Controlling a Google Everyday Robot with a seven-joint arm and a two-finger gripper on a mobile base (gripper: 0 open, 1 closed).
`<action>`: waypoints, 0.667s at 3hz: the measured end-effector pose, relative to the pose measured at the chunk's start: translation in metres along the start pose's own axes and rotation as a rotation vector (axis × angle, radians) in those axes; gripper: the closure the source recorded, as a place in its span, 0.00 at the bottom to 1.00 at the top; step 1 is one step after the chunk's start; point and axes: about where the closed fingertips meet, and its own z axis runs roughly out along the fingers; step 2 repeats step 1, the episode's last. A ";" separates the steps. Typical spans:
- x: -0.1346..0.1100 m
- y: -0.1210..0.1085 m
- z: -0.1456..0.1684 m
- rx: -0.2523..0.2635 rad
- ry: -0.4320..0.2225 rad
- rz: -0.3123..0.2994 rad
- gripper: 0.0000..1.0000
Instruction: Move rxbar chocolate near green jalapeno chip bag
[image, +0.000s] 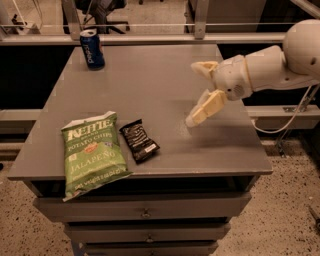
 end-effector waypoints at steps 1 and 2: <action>0.008 -0.029 -0.088 0.215 0.032 0.039 0.00; 0.008 -0.029 -0.088 0.215 0.032 0.039 0.00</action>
Offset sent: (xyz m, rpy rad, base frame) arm 0.0000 0.0000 0.0000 0.0000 0.0000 0.0000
